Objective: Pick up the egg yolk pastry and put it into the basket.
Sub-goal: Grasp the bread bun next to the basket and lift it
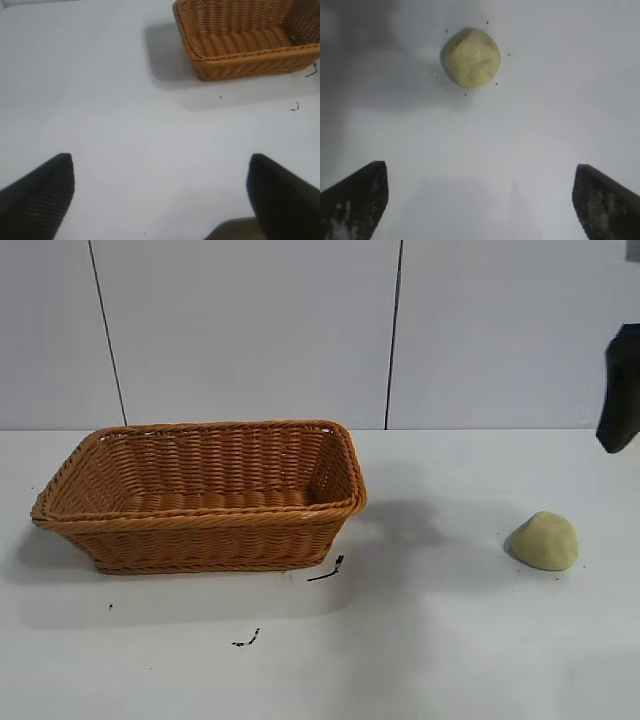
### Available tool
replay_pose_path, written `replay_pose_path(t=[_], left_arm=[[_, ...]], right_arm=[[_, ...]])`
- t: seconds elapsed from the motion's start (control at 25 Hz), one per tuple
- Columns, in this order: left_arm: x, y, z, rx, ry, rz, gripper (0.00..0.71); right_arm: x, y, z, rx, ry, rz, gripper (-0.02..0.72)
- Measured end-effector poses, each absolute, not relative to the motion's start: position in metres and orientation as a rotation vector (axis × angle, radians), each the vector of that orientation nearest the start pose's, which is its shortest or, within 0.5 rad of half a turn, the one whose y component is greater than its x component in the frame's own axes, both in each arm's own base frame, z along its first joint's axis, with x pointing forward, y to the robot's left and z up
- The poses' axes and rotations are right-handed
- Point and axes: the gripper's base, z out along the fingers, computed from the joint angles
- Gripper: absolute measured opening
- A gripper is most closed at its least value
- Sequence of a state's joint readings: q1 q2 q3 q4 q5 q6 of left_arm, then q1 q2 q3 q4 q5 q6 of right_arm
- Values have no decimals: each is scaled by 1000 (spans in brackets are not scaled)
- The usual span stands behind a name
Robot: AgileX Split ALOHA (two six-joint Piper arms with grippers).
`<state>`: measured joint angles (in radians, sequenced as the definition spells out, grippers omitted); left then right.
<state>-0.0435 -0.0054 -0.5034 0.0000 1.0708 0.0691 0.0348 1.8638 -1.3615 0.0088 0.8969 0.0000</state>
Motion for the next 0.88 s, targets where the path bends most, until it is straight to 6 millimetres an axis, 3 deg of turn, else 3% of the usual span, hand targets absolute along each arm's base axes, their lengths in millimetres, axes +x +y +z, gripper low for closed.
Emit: replay_pose_path(t=[0.16, 0.4, 0.88], left_arm=[[-7, 0, 277, 115, 2042, 16, 696], [-7, 0, 277, 115, 2042, 16, 696], [-7, 0, 277, 115, 2042, 16, 696]], right_arm=[[397, 22, 191, -79, 2942, 22, 693], [401, 40, 170, -158, 2980, 27, 693], [407, 27, 135, -102, 3046, 5, 693]])
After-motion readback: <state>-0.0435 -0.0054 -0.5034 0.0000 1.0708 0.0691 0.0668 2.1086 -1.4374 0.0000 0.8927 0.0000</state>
